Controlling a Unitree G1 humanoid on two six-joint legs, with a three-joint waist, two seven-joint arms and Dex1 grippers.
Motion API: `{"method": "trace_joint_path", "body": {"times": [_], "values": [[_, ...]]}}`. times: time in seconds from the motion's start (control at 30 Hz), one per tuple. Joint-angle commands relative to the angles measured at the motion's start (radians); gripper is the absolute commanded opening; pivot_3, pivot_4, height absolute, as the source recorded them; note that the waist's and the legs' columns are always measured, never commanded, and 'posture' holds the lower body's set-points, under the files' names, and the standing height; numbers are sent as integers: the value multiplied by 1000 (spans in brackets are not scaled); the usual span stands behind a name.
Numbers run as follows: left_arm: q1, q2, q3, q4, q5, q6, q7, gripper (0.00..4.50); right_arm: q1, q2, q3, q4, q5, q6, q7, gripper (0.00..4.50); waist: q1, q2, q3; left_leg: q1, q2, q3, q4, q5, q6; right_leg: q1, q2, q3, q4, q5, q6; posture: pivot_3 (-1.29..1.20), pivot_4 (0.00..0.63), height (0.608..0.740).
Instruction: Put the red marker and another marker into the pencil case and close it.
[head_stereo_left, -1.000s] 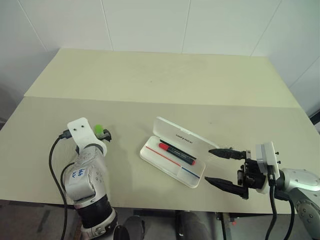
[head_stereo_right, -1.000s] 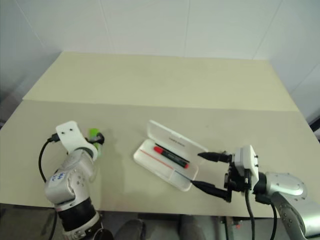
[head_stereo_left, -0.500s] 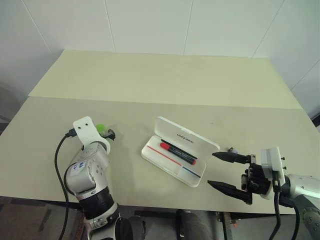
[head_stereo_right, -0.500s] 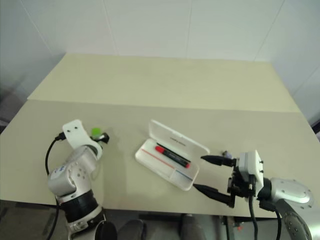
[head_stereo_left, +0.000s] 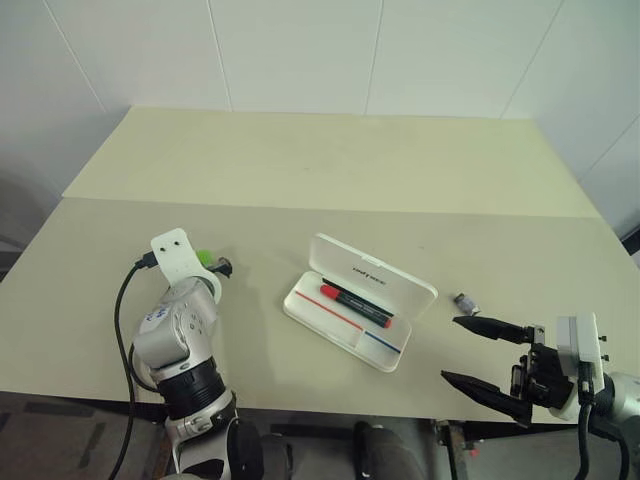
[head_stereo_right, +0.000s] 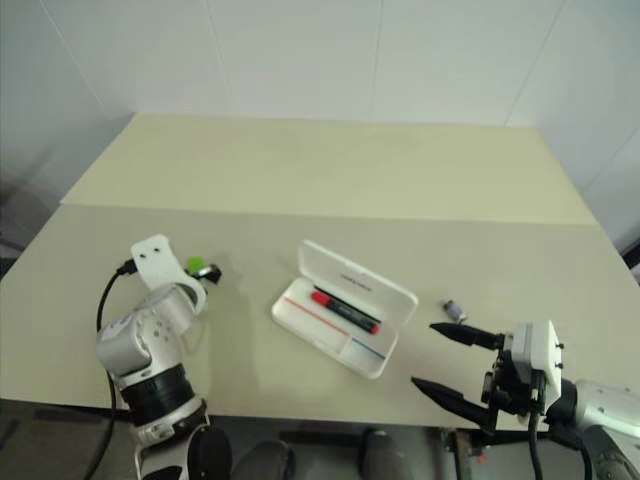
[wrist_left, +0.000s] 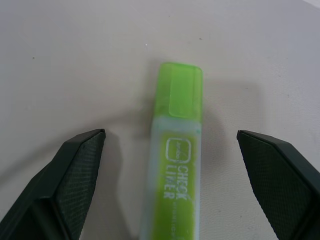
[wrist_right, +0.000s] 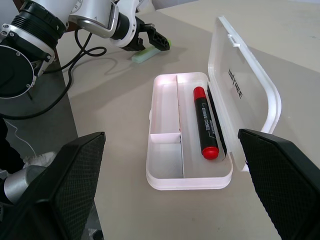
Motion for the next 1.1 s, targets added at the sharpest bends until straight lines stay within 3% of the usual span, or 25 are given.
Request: {"method": "trace_joint_path", "body": {"times": [0.03,0.37,0.73,1.03,1.1], "values": [[-10,-14,8,58,-11,25,-12,4084,-1,5,-32,-25,11,-22,-6,4500,1,2,-1,0,0,0,-1,0,0,1,0,0,-1,0,0,0,150,740],[-26,-30,34,60,3,42,1,1087,-33,6,-7,-17,-6,-29,-29,4500,10,5,-3,-1,-2,-2,-2,3,6,0,-2,1,0,3,-3,0,150,740],[-55,0,23,92,1,-1,-12,1085,-46,1,-9,-23,-7,-24,-40,4500,10,4,-3,-1,-2,-2,-2,3,6,0,-2,0,0,2,-1,0,150,740],[-105,291,-198,251,-20,-346,-318,1085,-27,4,-34,-38,7,-27,-48,4500,-15,-7,4,-7,1,-2,-3,2,5,-3,-2,-2,-3,6,-4,0,150,740],[-128,349,-227,300,-27,-414,-390,1085,-19,5,-39,-44,11,-29,-48,4500,-16,-8,4,-11,-1,-1,-4,1,4,-12,-4,-1,6,11,6,0,150,740]]}}
